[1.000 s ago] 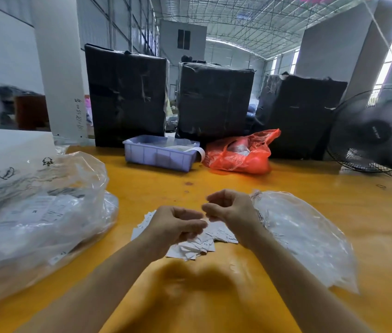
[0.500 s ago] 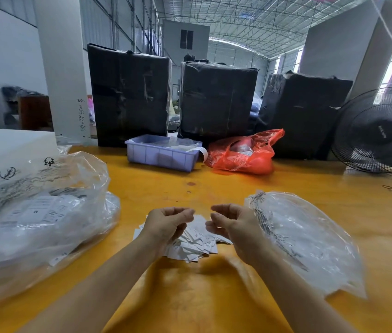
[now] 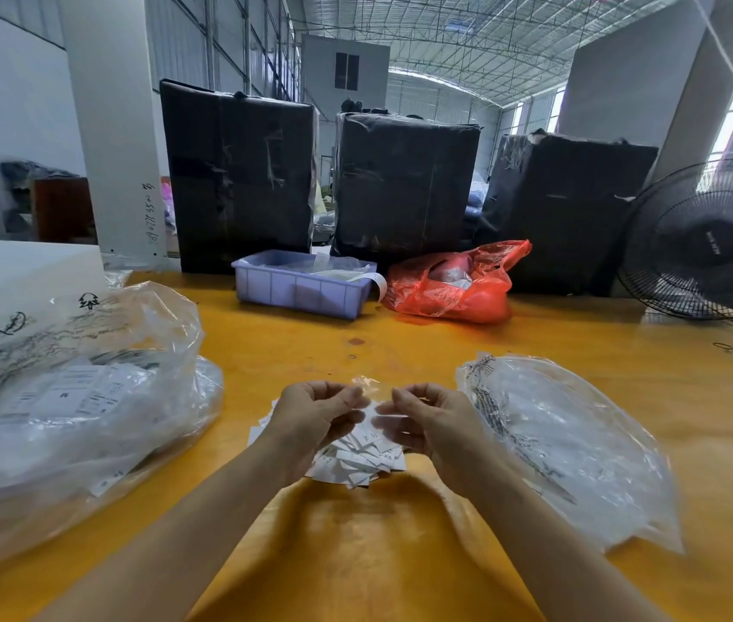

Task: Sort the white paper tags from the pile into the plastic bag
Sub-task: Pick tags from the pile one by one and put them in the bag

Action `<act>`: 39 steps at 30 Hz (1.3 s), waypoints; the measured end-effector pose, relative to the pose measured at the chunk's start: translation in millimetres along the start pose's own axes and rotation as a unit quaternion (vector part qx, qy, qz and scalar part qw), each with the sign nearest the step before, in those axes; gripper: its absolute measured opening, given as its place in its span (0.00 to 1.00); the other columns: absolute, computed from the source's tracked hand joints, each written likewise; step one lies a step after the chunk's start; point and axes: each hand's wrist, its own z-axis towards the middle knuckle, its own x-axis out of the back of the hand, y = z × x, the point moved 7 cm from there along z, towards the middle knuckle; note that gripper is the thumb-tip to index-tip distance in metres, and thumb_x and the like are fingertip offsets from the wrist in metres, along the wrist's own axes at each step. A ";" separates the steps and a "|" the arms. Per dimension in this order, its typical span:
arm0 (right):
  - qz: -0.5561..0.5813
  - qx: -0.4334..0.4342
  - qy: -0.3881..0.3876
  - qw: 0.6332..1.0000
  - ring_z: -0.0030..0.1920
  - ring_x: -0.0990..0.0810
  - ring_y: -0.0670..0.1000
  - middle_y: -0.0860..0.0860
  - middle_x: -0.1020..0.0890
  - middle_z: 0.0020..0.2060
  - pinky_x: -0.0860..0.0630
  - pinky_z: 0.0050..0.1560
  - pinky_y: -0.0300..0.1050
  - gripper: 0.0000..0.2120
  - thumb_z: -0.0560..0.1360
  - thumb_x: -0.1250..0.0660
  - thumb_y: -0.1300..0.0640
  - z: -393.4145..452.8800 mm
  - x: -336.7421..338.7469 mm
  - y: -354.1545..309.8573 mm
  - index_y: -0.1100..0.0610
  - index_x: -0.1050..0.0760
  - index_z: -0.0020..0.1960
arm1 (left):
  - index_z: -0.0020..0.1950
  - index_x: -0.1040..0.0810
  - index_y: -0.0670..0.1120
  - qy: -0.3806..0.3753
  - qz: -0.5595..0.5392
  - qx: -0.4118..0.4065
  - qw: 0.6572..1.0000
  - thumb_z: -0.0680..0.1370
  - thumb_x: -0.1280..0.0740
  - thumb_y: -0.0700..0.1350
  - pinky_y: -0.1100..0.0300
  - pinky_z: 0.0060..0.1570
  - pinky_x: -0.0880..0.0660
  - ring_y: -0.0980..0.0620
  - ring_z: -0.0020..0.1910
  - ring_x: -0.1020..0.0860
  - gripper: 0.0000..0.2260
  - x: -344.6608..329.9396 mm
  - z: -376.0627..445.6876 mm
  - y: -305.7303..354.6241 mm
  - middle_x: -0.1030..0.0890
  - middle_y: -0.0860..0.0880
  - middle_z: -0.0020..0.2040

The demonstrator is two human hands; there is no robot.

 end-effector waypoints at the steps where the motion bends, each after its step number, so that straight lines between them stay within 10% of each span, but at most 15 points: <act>1: -0.020 0.021 0.012 1.000 0.36 0.17 0.53 0.55 0.17 0.34 0.22 0.40 0.45 0.02 0.76 0.35 0.64 0.0 2.4 -3.2 0.61 0.26 0.45 | 0.48 0.23 0.39 -0.020 0.013 -0.001 1.000 0.73 0.29 0.36 0.66 0.32 0.24 0.55 0.32 0.20 0.06 -3.5 -1.5 0.3 0.16 0.47 0.35; 5: -0.174 0.123 -0.007 0.977 0.29 0.24 0.47 0.53 0.21 0.27 0.27 0.33 0.40 0.05 0.74 0.32 0.66 -3.2 -2.5 -16.8 0.59 0.23 0.41 | 0.54 0.25 0.43 -0.087 0.096 -0.004 0.992 0.63 0.22 0.38 0.61 0.38 0.24 0.51 0.38 0.19 0.22 -12.4 -4.3 -0.2 0.15 0.46 0.40; 11: -0.393 0.200 0.128 0.888 0.41 0.18 0.57 0.58 0.17 0.39 0.22 0.45 0.51 0.06 0.77 0.36 0.64 7.0 29.6 -33.8 0.62 0.20 0.48 | 0.39 0.17 0.43 -0.058 0.202 -0.060 0.976 0.68 0.24 0.36 0.69 0.28 0.29 0.60 0.26 0.23 0.05 -10.5 -4.7 2.3 0.18 0.51 0.29; 16: -0.602 0.054 0.047 0.795 0.59 0.23 0.56 0.58 0.22 0.60 0.28 0.56 0.44 0.16 0.78 0.35 0.58 16.7 46.2 -4.5 0.60 0.27 0.64 | 0.38 0.19 0.39 0.007 0.140 -0.055 0.989 0.69 0.26 0.35 0.65 0.31 0.25 0.55 0.29 0.21 0.03 2.8 -2.1 6.8 0.18 0.46 0.31; 27: -0.554 0.024 0.054 0.831 0.59 0.25 0.52 0.54 0.23 0.60 0.27 0.57 0.45 0.29 0.66 0.22 0.57 13.5 37.8 0.1 0.57 0.27 0.64 | 0.47 0.25 0.40 0.031 0.050 -0.011 0.998 0.70 0.32 0.24 0.67 0.26 0.26 0.54 0.27 0.19 0.13 7.3 -3.1 4.9 0.17 0.46 0.32; 39: -0.438 0.064 0.086 0.893 0.28 0.24 0.43 0.50 0.19 0.33 0.34 0.23 0.26 0.04 0.71 0.29 0.63 9.0 38.7 0.8 0.59 0.17 0.46 | 0.45 0.21 0.41 0.030 0.077 -0.023 0.996 0.69 0.30 0.26 0.66 0.31 0.22 0.54 0.30 0.18 0.12 8.0 -3.8 3.2 0.17 0.47 0.34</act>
